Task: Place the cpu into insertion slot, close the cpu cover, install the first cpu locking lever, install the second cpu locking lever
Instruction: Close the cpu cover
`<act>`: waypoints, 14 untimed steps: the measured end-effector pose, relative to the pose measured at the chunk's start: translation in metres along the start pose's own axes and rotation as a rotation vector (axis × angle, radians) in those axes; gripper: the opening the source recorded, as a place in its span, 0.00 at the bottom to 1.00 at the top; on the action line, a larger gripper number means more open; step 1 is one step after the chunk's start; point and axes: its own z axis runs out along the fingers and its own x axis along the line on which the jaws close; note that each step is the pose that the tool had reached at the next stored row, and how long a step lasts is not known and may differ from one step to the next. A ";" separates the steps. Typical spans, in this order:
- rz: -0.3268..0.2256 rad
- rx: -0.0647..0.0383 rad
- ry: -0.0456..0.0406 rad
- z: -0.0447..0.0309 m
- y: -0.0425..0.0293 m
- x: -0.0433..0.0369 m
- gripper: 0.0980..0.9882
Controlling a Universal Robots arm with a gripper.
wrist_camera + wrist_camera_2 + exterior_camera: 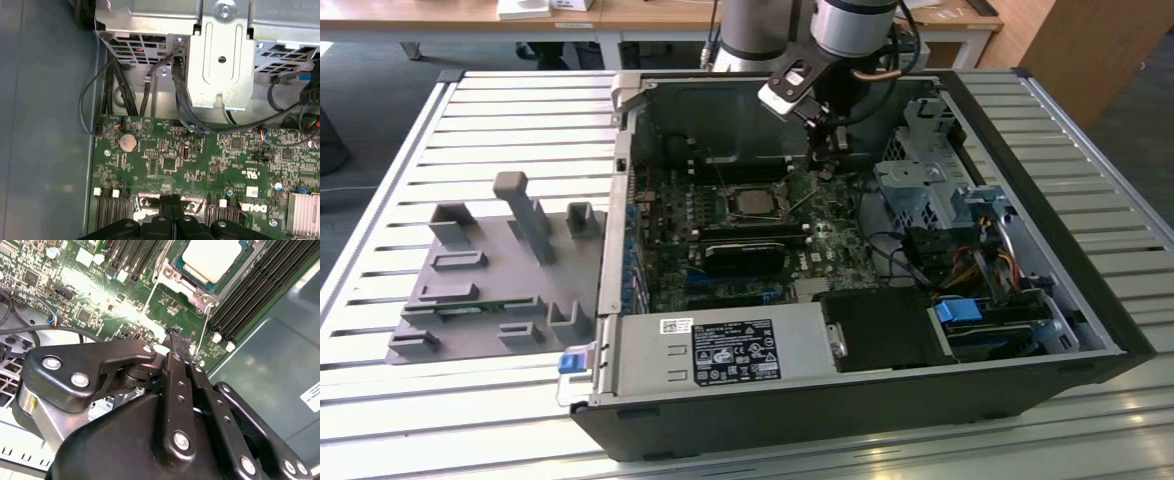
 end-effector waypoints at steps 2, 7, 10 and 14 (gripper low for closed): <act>0.000 0.000 -0.0004 0.0001 0.0026 0.0006 0.01; 0.001 0.000 -0.0012 0.0012 0.0095 0.0013 0.01; 0.001 0.000 -0.0018 0.0021 0.0124 0.0017 0.01; 0.001 0.000 -0.0044 0.0034 0.0156 0.0023 0.01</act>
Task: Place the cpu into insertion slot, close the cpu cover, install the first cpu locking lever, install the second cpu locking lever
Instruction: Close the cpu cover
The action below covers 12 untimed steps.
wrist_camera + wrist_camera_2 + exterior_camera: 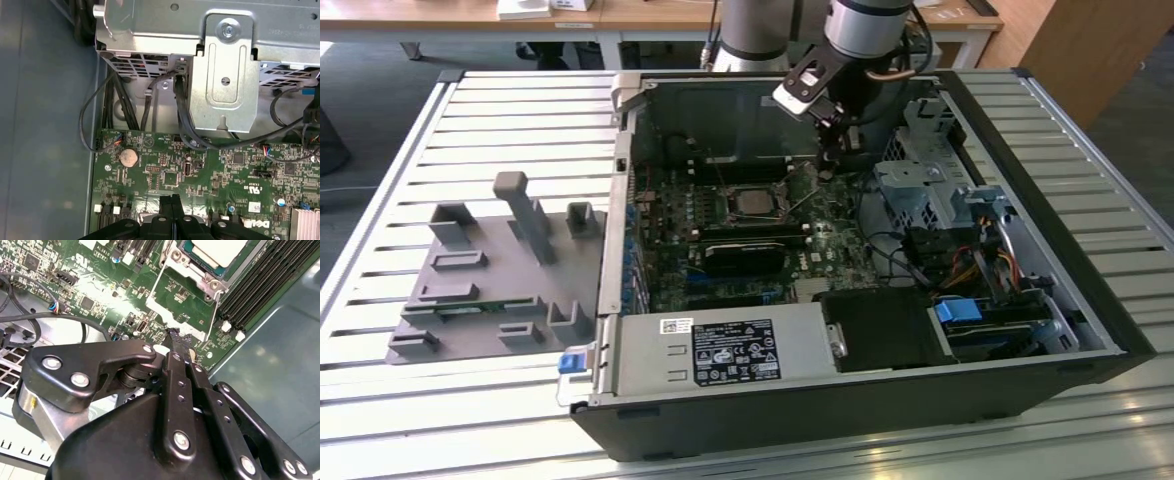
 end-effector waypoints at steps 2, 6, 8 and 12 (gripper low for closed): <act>0.000 0.000 -0.0015 0.0006 0.0016 0.0004 0.01; 0.000 0.000 -0.0035 0.0023 0.0046 0.0010 0.01; 0.000 0.000 -0.0044 0.0035 0.0056 0.0012 0.01; 0.000 0.001 -0.0073 0.0066 0.0072 0.0018 0.01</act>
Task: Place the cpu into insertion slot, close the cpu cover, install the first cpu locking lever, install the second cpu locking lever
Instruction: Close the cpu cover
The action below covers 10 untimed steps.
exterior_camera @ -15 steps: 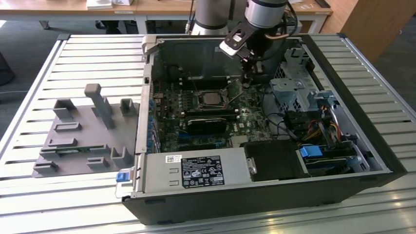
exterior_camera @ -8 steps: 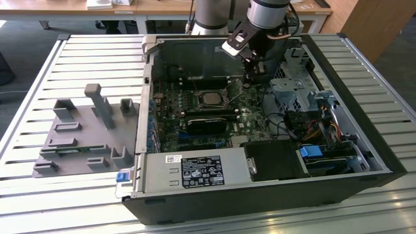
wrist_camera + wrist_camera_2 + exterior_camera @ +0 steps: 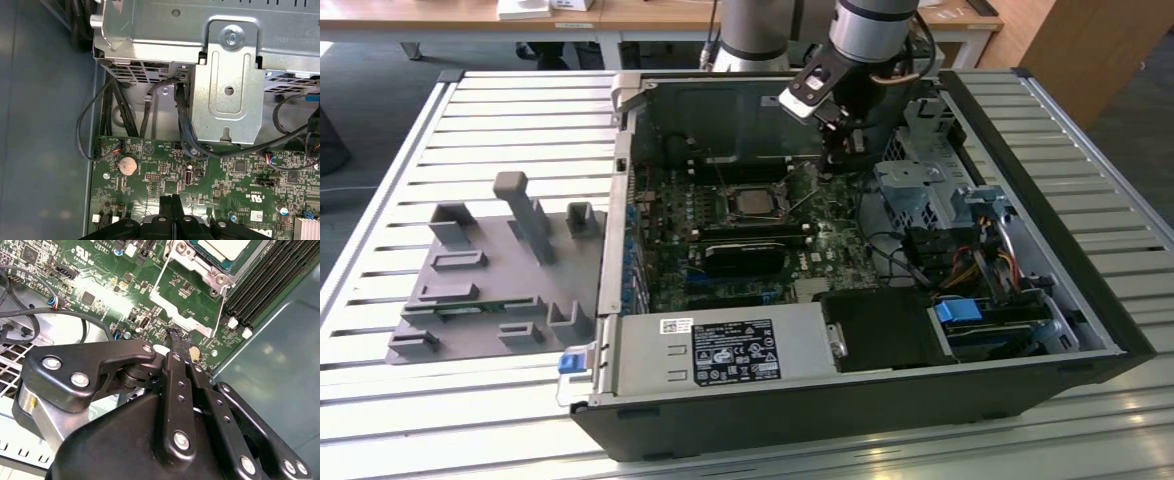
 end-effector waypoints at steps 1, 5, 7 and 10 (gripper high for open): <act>0.000 0.000 -0.0013 0.0010 0.0002 0.0001 0.01; 0.000 0.001 -0.0032 0.0054 0.0003 0.0005 0.01; 0.000 0.001 -0.0032 0.0068 0.0003 0.0005 0.01; 0.000 0.001 -0.0033 0.0076 -0.0023 0.0006 0.01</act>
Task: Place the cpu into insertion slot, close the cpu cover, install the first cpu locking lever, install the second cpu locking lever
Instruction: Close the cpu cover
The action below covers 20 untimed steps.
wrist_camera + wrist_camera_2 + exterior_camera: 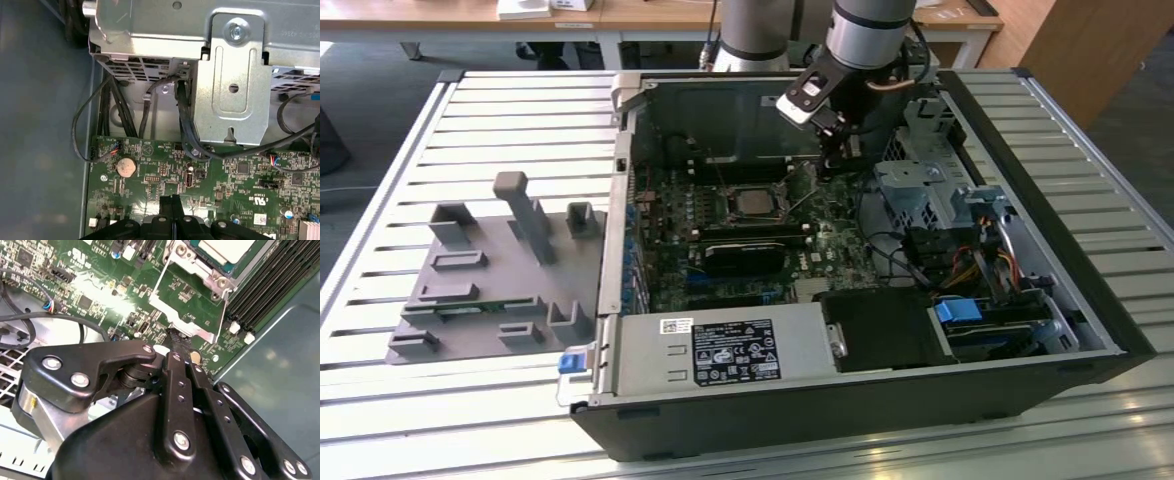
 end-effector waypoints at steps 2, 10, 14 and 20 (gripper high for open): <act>0.000 0.000 0.0000 0.0003 -0.0030 0.0002 0.01; 0.000 0.000 -0.0002 0.0007 -0.0133 0.0006 0.01; 0.000 0.000 0.0000 0.0008 -0.0157 0.0008 0.01; 0.000 0.000 0.0000 0.0011 -0.0212 0.0012 0.01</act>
